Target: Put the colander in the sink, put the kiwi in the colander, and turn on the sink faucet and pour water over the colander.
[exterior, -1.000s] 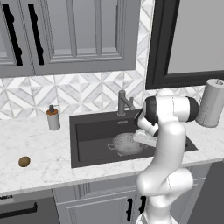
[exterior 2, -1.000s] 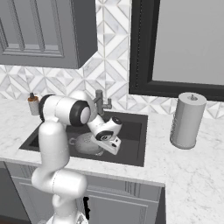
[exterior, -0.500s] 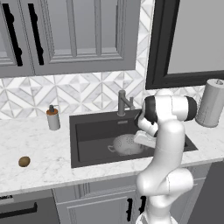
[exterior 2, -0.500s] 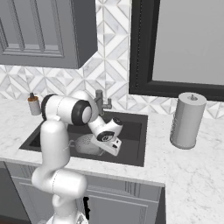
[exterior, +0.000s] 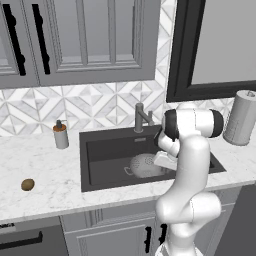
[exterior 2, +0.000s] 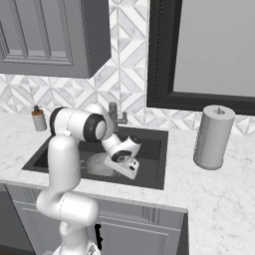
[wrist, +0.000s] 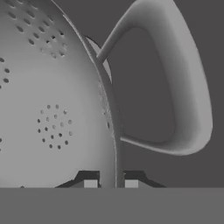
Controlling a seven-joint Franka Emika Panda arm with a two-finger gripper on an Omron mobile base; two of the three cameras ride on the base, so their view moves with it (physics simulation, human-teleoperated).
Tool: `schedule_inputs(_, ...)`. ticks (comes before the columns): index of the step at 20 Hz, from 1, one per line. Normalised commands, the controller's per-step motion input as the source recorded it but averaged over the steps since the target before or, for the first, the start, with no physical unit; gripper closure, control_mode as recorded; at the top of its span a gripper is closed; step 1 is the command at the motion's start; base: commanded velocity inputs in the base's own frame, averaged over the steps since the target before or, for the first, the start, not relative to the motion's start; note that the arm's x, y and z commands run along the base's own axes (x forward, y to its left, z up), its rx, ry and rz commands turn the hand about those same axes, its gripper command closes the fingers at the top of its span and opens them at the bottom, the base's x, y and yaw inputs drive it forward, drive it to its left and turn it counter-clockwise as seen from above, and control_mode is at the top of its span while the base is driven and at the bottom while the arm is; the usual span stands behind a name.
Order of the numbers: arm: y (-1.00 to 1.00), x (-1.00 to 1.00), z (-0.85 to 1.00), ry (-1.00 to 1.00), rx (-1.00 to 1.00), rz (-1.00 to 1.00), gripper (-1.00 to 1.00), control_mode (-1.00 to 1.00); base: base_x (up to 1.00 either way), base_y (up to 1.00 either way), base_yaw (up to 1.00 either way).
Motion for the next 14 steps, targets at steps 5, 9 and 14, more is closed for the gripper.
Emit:
schedule_inputs(5,-0.08,-0.04,0.0,0.0,0.0,0.03,1.0,-1.0,0.0,0.0,0.0)
schedule_inputs(9,-0.01,-0.04,0.0,0.0,0.0,0.03,1.0,-1.0,0.0,0.0,0.0)
schedule_inputs(14,0.0,0.0,0.0,0.0,0.0,0.01,-1.0,-1.0,0.0,0.0,0.0)
